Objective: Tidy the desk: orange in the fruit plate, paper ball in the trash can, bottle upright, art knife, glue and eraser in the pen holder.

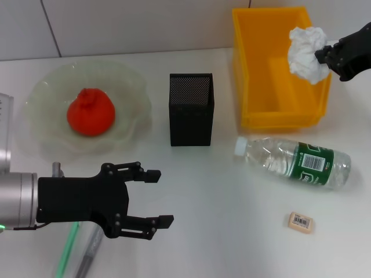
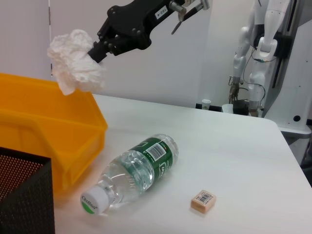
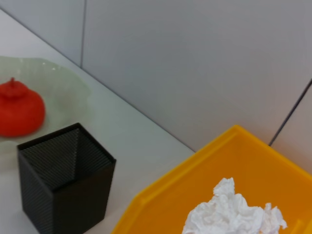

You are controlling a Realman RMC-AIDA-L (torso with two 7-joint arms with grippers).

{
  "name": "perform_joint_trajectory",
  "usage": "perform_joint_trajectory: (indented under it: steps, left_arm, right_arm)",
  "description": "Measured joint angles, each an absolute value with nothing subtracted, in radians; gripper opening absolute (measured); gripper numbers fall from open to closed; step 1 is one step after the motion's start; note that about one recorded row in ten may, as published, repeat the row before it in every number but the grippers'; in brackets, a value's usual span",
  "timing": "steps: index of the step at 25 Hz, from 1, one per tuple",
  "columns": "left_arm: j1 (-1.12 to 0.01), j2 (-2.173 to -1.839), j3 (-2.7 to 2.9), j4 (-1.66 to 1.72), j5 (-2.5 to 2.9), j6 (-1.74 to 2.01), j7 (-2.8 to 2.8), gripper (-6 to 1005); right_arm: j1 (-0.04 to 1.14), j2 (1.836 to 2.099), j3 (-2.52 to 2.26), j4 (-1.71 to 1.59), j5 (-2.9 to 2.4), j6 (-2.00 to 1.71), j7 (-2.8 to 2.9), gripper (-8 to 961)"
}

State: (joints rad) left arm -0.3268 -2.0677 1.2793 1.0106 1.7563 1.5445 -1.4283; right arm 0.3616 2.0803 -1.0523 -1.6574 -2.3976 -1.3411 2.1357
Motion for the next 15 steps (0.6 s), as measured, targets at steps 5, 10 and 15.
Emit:
perform_joint_trajectory:
  steps: [5,10,15]
  left_arm:
    - [-0.333,-2.068,1.282,1.003,1.756,1.543,-1.425,861]
    - [-0.333,-2.068,1.283,1.003,1.756,1.543,-1.425,860]
    - [-0.33,-2.068,1.284,1.003,1.756,1.543,-1.425,860]
  right_arm:
    - [0.399,2.078,-1.052,-1.59,-2.407,-1.313,2.13,-1]
    - [0.434,2.077,-1.052,-1.539,-2.438,-1.283,2.124,0]
    - [0.468,2.074,-1.051,-1.469,-2.469,-1.242,2.124,18]
